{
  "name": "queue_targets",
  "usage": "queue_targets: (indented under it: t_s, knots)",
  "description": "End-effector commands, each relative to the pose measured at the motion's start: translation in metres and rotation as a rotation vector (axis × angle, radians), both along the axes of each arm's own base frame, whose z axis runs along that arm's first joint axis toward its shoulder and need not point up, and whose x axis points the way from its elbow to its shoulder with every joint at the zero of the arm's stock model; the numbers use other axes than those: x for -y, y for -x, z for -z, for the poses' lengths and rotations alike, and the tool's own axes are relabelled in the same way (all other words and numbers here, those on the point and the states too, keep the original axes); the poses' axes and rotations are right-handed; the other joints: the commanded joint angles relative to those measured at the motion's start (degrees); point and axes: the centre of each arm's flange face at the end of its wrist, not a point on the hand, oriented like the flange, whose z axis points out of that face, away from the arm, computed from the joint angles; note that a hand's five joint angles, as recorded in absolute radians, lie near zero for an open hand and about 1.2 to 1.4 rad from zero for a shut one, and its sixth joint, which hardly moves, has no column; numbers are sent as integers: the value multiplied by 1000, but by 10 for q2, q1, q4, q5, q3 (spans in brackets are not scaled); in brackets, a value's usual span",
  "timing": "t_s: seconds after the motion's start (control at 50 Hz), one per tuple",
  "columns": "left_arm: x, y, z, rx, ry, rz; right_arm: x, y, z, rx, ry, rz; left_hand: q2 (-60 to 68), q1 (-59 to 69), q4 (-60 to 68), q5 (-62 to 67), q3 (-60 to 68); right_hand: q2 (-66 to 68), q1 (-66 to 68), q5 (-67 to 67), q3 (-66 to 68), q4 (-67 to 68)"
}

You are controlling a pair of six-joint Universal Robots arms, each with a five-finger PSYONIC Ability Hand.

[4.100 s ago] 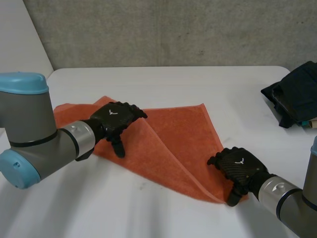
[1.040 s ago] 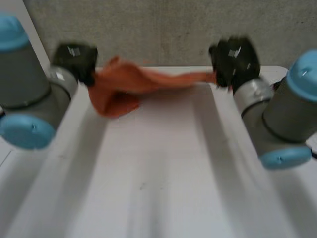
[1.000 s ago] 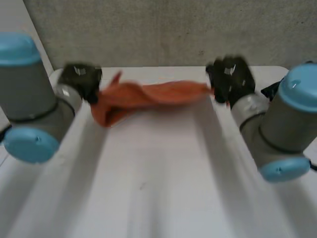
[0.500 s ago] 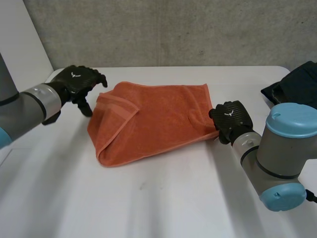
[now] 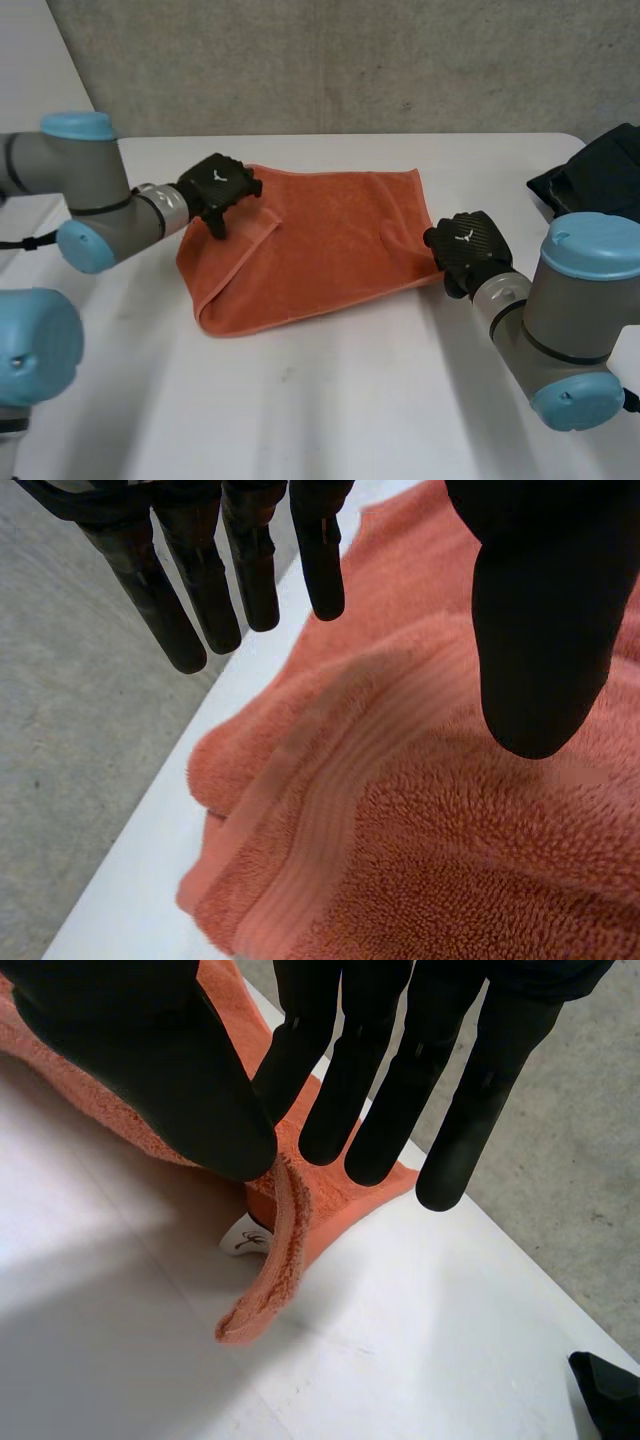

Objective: Fold the laundry.

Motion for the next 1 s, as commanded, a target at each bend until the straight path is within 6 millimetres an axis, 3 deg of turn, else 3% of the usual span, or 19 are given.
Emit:
queue_targets:
  t_s: [0.02,0.16,0.22,0.24,0.36,0.4,0.46,0.56,0.6,0.66,0.68,0.74,0.76,0.82,0.9,1.0]
  knots:
    - [4,7,24,79,31,22,5,4,-2,6,2,2,24,23,30,31,20,126,148,116,121,116]
    - [0,9,37,188,65,36,4,3,-1,10,-1,-9,140,139,145,147,136,126,148,116,121,116]
    - [2,7,37,235,113,35,3,2,0,9,-3,-12,533,531,538,540,528,126,148,116,121,116]
    - [3,7,36,245,132,32,3,2,0,8,-2,-12,555,554,561,562,551,126,148,116,121,116]
    - [11,10,-15,215,283,-110,6,3,-1,8,3,-7,556,554,561,563,551,126,148,116,121,116]
    - [9,7,-41,146,302,-159,8,3,-4,10,12,-1,556,554,561,563,551,126,148,116,121,116]
    - [4,2,-65,70,297,-188,15,6,-8,11,25,14,556,554,561,563,551,126,148,116,121,116]
    - [-17,-27,-128,-83,278,-259,24,11,-27,8,47,34,556,554,561,563,551,126,148,116,121,116]
    - [-27,-50,-159,-151,275,-315,30,18,-52,16,80,58,556,554,561,563,551,126,148,116,121,116]
    - [-39,-74,-189,-232,269,-376,35,28,-90,35,140,84,556,554,561,563,551,126,148,116,121,116]
    - [-48,-90,-207,-292,258,-417,37,36,-115,50,178,105,556,554,561,563,551,126,148,116,121,116]
    - [-65,-111,-230,-382,227,-469,35,46,-150,70,216,130,556,554,561,563,551,126,148,116,121,116]
    - [-78,-125,-243,-444,201,-505,30,50,-172,90,254,134,556,554,561,563,551,126,148,116,121,116]
    - [-99,-145,-260,-525,158,-541,17,52,-211,124,313,116,556,554,561,563,551,126,148,116,121,116]
    - [-118,-157,-262,-573,81,-538,1,51,-242,144,351,82,556,554,561,563,551,126,148,116,121,116]
    - [-114,-170,-242,-563,1,-580,1,51,-243,130,300,63,556,554,561,563,551,126,148,116,121,116]
